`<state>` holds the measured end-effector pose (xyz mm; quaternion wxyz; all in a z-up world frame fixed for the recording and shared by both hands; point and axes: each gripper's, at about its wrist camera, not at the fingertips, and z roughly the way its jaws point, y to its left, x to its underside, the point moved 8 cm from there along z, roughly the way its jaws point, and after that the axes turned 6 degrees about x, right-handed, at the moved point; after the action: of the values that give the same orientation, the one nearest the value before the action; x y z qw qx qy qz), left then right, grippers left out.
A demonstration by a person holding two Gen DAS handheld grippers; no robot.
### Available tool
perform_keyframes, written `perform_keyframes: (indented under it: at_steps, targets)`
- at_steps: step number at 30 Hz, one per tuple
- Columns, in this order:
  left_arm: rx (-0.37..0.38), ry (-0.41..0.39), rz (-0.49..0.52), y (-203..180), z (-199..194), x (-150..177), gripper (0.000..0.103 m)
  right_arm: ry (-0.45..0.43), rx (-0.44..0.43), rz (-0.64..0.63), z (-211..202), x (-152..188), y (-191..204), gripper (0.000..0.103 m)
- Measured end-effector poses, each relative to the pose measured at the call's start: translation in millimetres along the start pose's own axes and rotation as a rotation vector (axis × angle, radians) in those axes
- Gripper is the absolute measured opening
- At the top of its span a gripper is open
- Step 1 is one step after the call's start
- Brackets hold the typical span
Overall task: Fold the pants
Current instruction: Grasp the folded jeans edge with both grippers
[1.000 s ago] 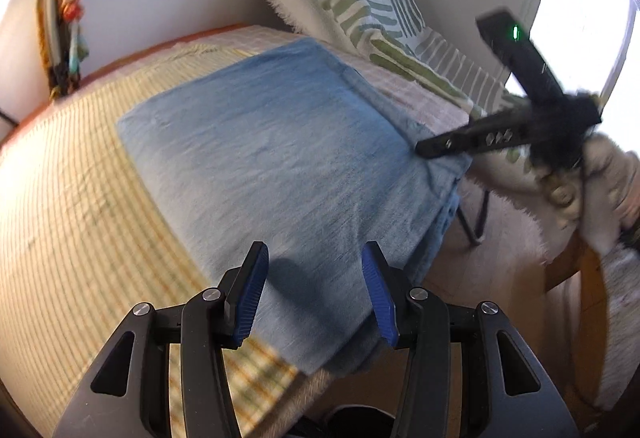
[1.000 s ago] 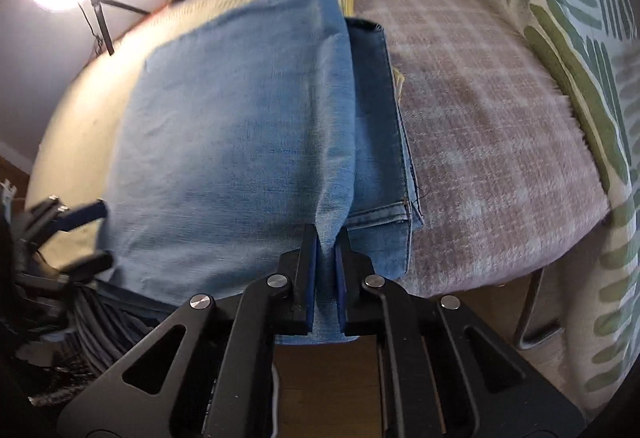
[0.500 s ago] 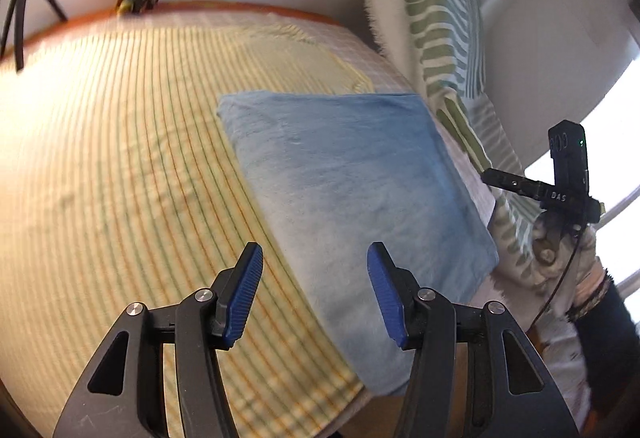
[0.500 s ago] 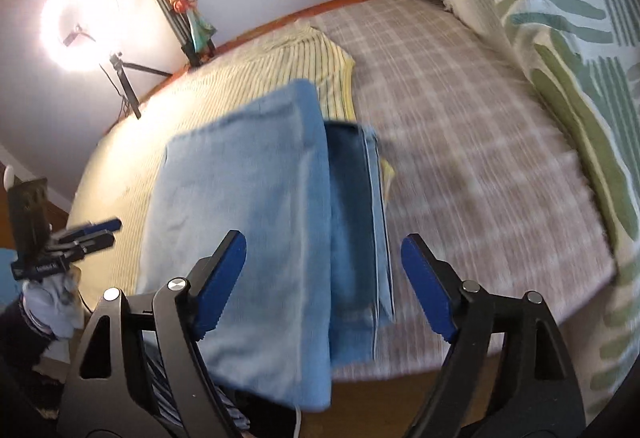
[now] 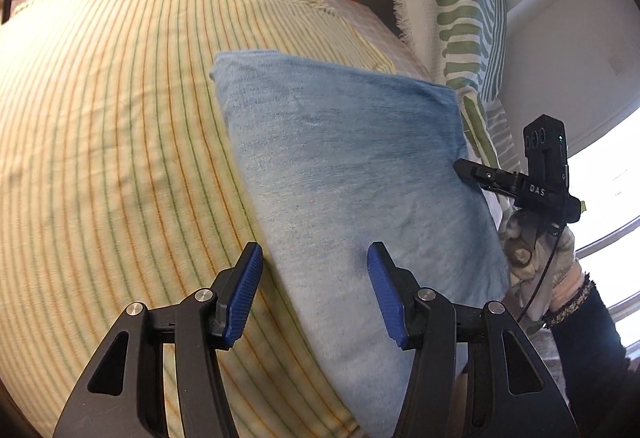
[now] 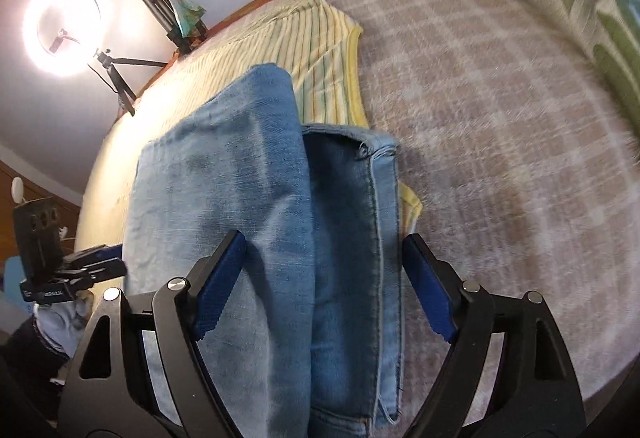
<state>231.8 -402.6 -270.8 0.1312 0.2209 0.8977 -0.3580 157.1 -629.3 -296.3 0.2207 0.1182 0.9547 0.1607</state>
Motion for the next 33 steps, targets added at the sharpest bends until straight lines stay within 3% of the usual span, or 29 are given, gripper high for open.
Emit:
perform_keyframes:
  at_steps: [4,6,7,8,12,16,19,24,33]
  targets:
    - [0.024,-0.021,-0.009,1,3,-2,0.054,-0.026,-0.034,0.01,1,1,1,0.084]
    - [0.028,-0.029,-0.016,1,3,-3,0.054,-0.023,-0.055,0.008,1,2,3,0.071]
    - [0.028,-0.03,-0.013,1,4,-4,0.054,-0.017,-0.079,0.012,-1,3,5,0.058]
    - [0.025,-0.031,-0.004,-1,5,-5,0.054,-0.015,-0.097,0.015,-2,4,8,0.055]
    - [0.01,-0.037,0.029,-10,11,-7,0.051,-0.032,-0.039,-0.033,-5,5,17,0.045]
    - [-0.012,-0.069,0.055,-16,10,-11,0.031,-0.052,0.043,-0.055,-12,4,20,0.022]
    - [-0.033,-0.099,0.094,-24,6,-14,0.021,-0.066,0.146,-0.106,-19,4,27,0.018]
    - [-0.043,-0.123,0.151,-34,1,-16,0.017,-0.099,0.319,-0.24,-29,5,46,0.014]
    - [0.005,-0.156,0.187,-49,-13,-18,0.013,-0.176,0.315,-0.261,-60,6,64,0.011]
